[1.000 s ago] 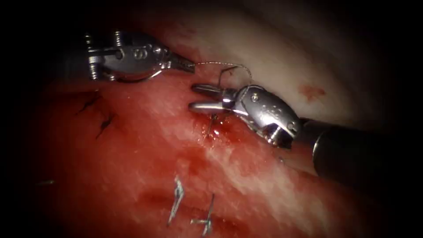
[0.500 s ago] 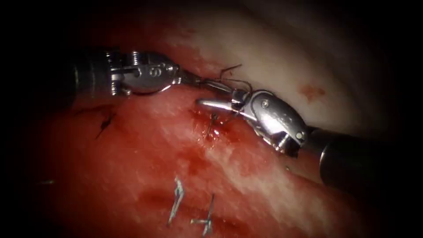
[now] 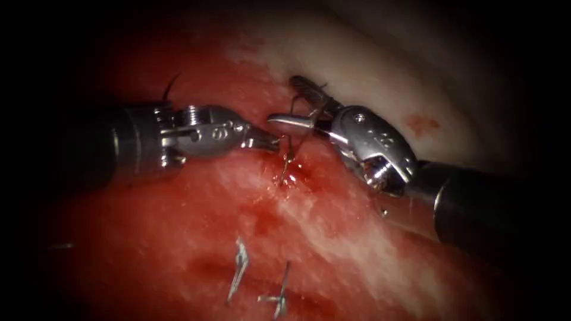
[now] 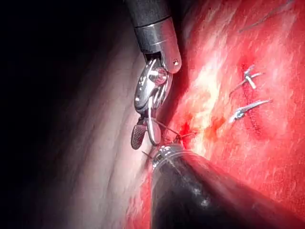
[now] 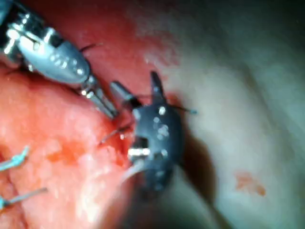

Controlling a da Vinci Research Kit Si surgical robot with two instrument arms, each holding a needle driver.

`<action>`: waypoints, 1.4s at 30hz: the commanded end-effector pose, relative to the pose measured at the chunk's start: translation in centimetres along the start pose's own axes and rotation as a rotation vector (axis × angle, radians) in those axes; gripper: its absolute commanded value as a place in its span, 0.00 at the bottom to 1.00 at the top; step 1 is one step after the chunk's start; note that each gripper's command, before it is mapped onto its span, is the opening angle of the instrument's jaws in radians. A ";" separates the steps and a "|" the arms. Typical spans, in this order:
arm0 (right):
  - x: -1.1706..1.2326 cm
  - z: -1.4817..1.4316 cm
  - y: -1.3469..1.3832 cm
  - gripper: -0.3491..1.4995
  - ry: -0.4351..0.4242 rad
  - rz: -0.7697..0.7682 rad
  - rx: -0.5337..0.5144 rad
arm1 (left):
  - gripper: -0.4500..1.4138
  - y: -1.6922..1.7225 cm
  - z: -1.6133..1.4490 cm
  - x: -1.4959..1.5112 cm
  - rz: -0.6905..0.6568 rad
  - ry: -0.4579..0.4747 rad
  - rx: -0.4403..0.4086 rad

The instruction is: Wound Closure

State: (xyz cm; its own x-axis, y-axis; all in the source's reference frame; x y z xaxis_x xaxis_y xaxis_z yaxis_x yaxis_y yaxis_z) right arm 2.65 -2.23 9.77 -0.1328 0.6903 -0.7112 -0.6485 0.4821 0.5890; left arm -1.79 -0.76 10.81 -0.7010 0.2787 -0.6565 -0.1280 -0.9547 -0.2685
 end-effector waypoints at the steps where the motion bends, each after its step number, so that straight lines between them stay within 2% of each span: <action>1: -0.04 0.11 0.00 0.54 -0.006 0.067 -0.025 | 0.00 -0.01 0.06 0.03 0.001 0.002 0.000; 4: -0.06 0.13 0.04 0.50 -0.040 0.170 -0.055 | 0.00 0.02 0.04 0.07 0.000 0.003 0.000; 11: -0.11 0.13 0.10 0.55 -0.088 0.427 -0.091 | 0.00 0.05 0.03 0.11 0.000 0.004 -0.001; 18: -0.27 0.15 0.36 0.61 -0.073 0.660 -0.109 | 0.00 0.08 0.00 0.13 0.000 0.004 -0.003; 29: -0.61 0.18 0.60 0.62 -0.044 1.029 -0.087 | 0.00 0.06 -0.02 0.15 0.000 0.005 -0.006; 35: -0.78 0.21 0.69 0.62 -0.007 1.158 -0.069 | 0.00 0.02 -0.07 0.16 -0.001 0.008 -0.012; 42: -0.88 0.41 0.78 0.60 0.033 1.187 -0.070 | 0.00 0.02 -0.08 0.17 -0.002 0.008 -0.013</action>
State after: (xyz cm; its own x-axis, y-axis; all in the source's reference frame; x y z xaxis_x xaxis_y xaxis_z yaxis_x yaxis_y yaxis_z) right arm 2.49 -2.27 10.95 -0.6997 0.6674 0.2549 -0.1450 -0.4820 0.8641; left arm -1.81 -0.76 10.59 -0.6956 0.2829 -0.6604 -0.1216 -0.9523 -0.2799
